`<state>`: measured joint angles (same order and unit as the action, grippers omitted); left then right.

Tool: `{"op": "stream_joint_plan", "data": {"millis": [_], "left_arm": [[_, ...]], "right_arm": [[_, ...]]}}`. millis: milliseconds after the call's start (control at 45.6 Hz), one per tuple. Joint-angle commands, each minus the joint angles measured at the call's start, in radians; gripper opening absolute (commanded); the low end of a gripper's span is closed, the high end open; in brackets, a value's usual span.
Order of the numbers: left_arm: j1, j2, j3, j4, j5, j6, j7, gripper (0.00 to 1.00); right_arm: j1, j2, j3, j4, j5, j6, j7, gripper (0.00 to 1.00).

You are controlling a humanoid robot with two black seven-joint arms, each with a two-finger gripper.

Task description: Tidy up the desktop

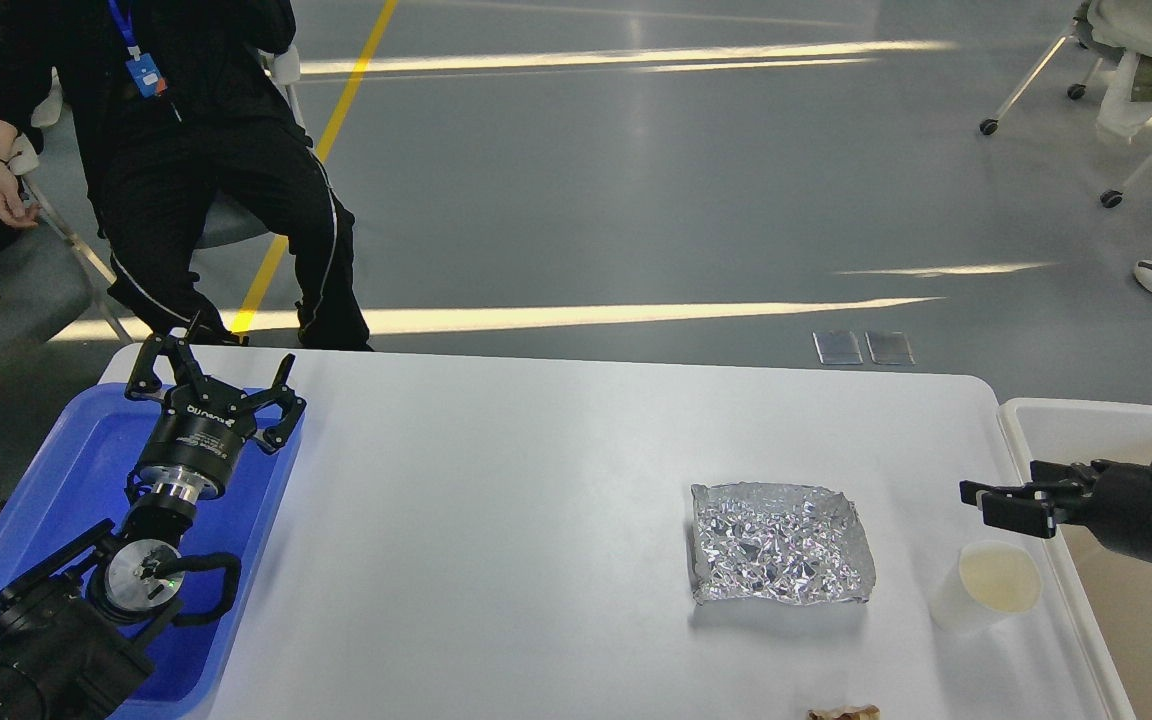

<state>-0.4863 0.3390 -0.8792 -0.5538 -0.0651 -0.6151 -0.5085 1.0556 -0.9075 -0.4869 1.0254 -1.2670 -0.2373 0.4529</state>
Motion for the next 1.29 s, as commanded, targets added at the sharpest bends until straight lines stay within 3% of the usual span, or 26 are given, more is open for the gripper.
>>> {"op": "stream_joint_plan", "data": {"millis": [0,88,263,834,1163,1272], "left_arm": [[0.0,0.0,0.0,0.0,0.001,0.0,0.001,1.0],[0.0,0.0,0.0,0.0,-0.001,0.0,0.001,1.0],[0.0,0.0,0.0,0.0,-0.001,0.0,0.001,1.0],[0.0,0.0,0.0,0.0,0.001,0.0,-0.001,1.0],[0.0,0.0,0.0,0.0,-0.001,0.0,-0.001,1.0],[0.0,0.0,0.0,0.0,-0.001,0.0,-0.001,1.0]], "right_arm": [[0.007,-0.046,-0.039,-0.008,0.052,0.122,-0.083,1.0],[0.021,-0.079,-0.024,0.004,0.106,0.213,-0.123,1.0],[0.067,-0.129,-0.019,0.096,0.155,0.303,-0.146,1.0],[0.024,-0.134,-0.002,0.128,0.149,0.234,-0.126,1.0],[-0.107,-0.079,0.04,0.108,0.144,0.098,-0.126,1.0],[-0.14,-0.051,0.077,0.093,0.144,0.095,-0.126,0.98]]}}
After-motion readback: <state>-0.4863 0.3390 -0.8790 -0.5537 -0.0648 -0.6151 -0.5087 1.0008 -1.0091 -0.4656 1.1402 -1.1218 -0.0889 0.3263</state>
